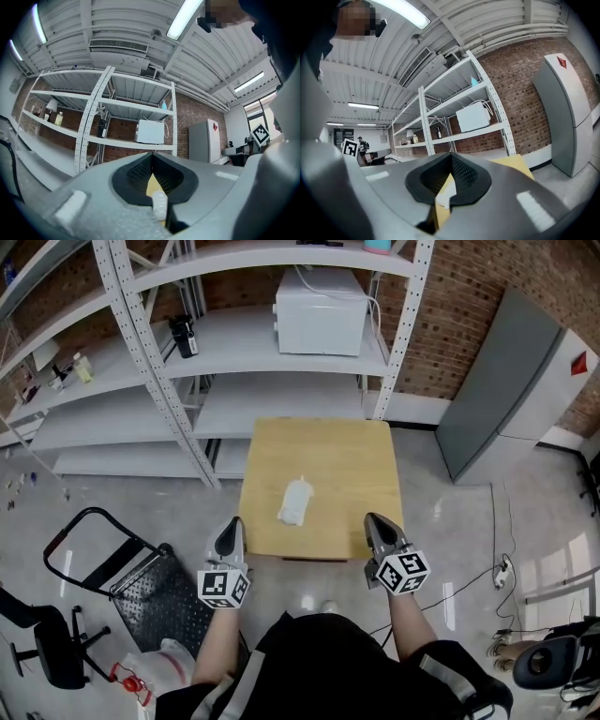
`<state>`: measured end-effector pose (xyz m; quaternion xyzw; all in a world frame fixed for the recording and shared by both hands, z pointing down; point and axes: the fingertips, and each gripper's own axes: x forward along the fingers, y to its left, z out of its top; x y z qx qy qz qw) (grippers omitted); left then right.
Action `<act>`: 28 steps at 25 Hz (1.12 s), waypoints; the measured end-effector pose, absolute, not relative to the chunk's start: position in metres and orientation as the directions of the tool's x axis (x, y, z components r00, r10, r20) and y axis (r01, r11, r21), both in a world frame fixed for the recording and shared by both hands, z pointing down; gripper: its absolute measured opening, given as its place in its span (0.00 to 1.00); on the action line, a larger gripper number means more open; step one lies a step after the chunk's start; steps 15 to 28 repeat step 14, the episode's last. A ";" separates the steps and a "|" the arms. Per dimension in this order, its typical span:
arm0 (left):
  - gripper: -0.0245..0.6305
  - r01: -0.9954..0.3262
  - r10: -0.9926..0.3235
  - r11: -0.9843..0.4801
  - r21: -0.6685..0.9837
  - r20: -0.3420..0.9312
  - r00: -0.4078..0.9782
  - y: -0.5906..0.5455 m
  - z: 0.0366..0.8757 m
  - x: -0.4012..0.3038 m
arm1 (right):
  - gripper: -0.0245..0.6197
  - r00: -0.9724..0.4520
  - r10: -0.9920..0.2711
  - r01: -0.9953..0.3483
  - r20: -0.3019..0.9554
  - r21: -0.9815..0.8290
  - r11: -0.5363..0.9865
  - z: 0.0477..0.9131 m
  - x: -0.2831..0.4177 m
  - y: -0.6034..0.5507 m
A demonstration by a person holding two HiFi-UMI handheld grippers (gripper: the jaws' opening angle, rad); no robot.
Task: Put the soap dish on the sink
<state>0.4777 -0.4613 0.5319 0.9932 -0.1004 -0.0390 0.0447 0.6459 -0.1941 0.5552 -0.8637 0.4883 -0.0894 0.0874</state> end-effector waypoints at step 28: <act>0.04 -0.187 -0.194 -0.977 0.101 -0.068 0.979 -0.454 0.530 0.481 | 0.05 0.424 -0.904 -0.884 0.057 -0.191 -0.426 0.551 0.630 -0.239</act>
